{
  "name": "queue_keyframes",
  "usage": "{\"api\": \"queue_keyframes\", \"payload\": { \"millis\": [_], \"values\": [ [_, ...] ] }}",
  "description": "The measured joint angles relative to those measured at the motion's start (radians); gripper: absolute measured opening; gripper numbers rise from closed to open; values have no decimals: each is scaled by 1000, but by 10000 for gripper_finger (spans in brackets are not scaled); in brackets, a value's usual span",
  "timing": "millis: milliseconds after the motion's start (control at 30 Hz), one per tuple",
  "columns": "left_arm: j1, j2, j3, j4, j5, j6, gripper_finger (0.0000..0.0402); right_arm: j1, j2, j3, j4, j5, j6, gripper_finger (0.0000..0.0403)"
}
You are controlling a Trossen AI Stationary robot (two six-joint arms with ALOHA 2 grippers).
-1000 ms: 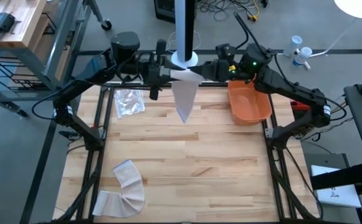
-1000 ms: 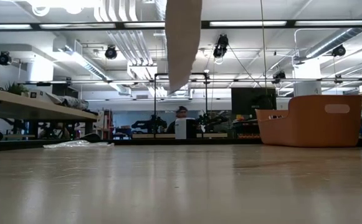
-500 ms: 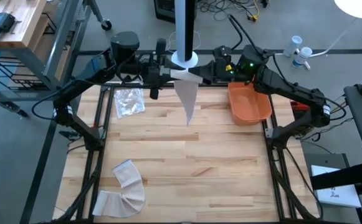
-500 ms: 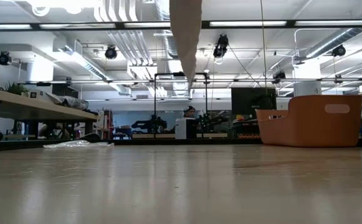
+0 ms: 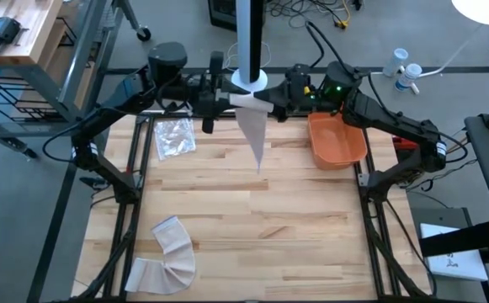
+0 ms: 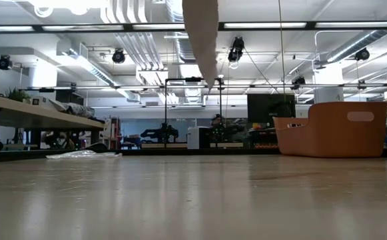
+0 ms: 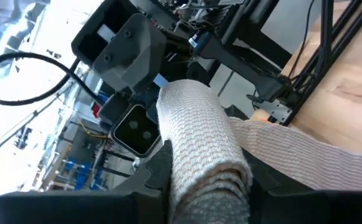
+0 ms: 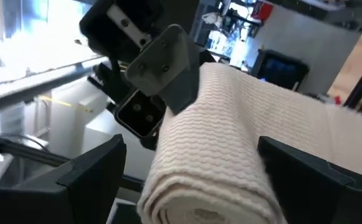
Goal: Roll bandage
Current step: Roll the center brown bandage
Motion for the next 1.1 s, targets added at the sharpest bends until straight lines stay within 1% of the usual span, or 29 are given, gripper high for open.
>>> {"api": "queue_keyframes", "payload": {
  "millis": [267, 333, 700, 967, 1100],
  "values": [
    [0, -2, 0, 0, 9, 77, 94, 2, 0, 0, -3, 34, 54, 352],
    [0, -2, 0, 0, 32, 103, 94, 2, 0, 0, -3, 34, 75, 352],
    [0, 2, 0, -21, 38, 278, 94, 18, 0, 0, -3, 26, 278, 352],
    [0, 2, 0, -16, 38, 285, 94, 18, 0, 0, -3, 4, 286, 352],
    [0, 2, 0, -16, 38, 296, 94, 22, 0, 0, -3, 0, 328, 351]
  ]
}}
